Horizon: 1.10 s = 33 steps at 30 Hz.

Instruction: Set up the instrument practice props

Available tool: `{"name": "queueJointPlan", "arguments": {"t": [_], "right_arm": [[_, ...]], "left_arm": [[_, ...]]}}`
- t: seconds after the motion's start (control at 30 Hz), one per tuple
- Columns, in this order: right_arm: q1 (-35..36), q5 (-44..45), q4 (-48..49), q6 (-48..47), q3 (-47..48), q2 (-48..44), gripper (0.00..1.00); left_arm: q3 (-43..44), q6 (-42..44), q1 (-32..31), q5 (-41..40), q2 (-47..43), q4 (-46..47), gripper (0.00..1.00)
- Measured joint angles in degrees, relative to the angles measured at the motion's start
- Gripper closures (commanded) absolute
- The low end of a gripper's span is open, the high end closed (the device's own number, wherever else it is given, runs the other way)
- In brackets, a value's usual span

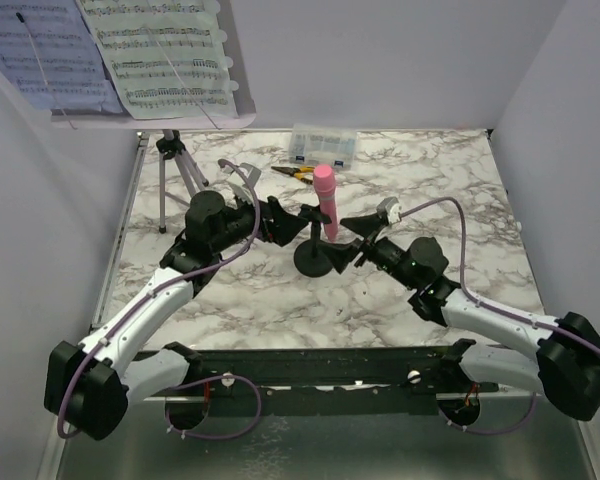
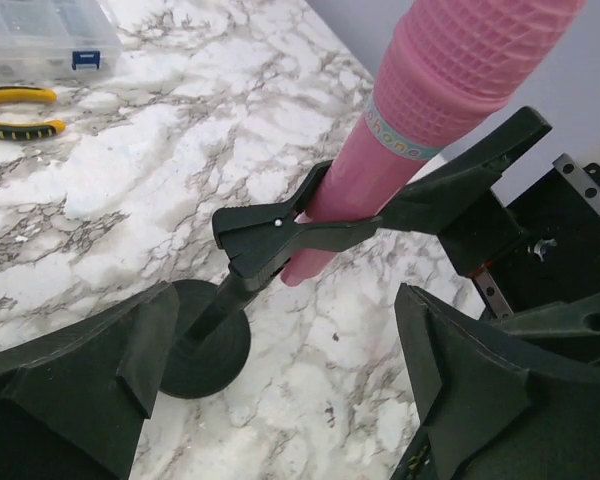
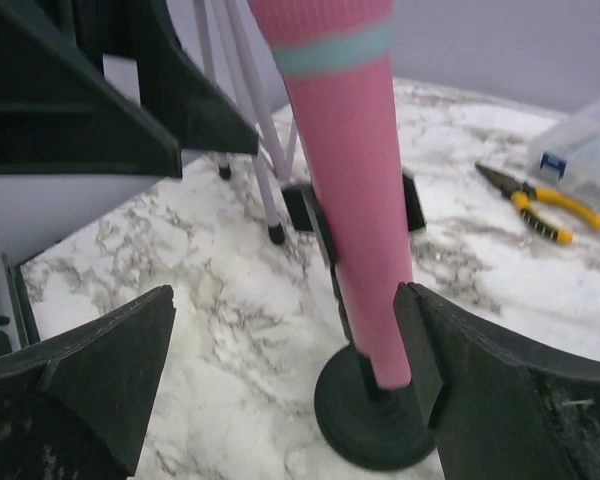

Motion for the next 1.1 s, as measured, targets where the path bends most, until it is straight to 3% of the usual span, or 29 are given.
{"name": "queueJointPlan", "arguments": {"t": [0.2, 0.4, 0.73, 0.97, 1.1], "right_arm": [[-4.8, -4.9, -15.2, -3.9, 12.7, 0.0, 0.0], [-8.6, -11.9, -21.7, -6.2, 18.1, 6.2, 0.08], [-9.1, -21.2, -22.4, -7.1, 19.9, 11.7, 0.16], [-9.2, -21.9, -20.9, -7.7, 21.1, 12.4, 0.23], [-9.2, -22.4, -19.9, -8.3, 23.1, 14.2, 0.34]], "left_arm": [[-7.9, -10.6, 0.0, -2.3, -6.7, 0.2, 0.01], [-20.3, -18.6, -0.2, -2.3, -7.1, 5.9, 0.12], [-25.1, -21.9, -9.6, -8.9, 5.7, 24.9, 0.24], [-27.6, -22.6, -9.9, -16.8, 12.6, 39.4, 0.3], [-29.2, -22.1, -10.1, -19.3, 18.3, 49.0, 0.3]]}}
